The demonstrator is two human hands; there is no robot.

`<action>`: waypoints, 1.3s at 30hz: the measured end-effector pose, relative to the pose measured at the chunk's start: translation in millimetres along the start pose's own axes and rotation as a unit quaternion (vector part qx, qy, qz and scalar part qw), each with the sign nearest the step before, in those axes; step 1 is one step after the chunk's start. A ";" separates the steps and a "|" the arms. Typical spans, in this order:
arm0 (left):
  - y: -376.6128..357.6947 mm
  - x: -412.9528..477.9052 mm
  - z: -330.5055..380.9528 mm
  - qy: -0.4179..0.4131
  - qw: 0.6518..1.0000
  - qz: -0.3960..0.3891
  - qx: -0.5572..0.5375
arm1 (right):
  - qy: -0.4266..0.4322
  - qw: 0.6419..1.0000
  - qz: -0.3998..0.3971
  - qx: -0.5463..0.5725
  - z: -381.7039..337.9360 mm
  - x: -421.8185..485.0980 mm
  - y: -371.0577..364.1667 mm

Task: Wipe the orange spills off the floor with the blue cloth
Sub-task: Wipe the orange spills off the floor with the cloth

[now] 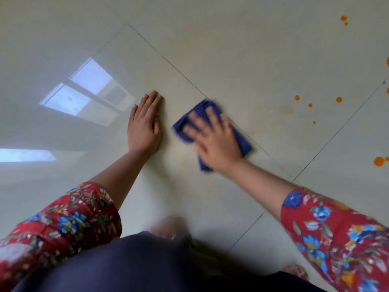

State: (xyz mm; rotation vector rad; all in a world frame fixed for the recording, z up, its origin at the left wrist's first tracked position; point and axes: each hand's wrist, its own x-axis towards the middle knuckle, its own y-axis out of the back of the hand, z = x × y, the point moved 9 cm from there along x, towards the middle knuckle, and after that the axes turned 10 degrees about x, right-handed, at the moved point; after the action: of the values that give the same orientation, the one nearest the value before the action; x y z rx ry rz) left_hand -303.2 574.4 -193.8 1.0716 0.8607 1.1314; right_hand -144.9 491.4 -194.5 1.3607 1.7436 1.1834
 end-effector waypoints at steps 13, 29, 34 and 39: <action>1.2 -5.7 12.0 0.003 1.000 0.007 0.002 | 0.005 1.000 -0.023 -0.009 -10.9 -59.8 -1.7; -43.8 5.4 190.5 -0.218 0.973 -0.073 -0.033 | -0.058 0.994 -0.084 -0.047 68.8 -153.2 28.3; -63.0 5.3 196.9 -0.251 0.963 -0.092 0.029 | -0.302 0.950 0.059 -0.046 163.3 -174.9 75.1; -67.7 6.4 194.3 -0.245 0.964 -0.080 0.061 | -0.317 0.944 0.082 -0.038 137.1 -112.0 59.6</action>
State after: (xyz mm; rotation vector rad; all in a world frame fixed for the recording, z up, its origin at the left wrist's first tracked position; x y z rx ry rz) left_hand -101.8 533.3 -204.4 1.2882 0.6120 0.6390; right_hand 29.6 425.1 -201.2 1.6320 1.1339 0.7562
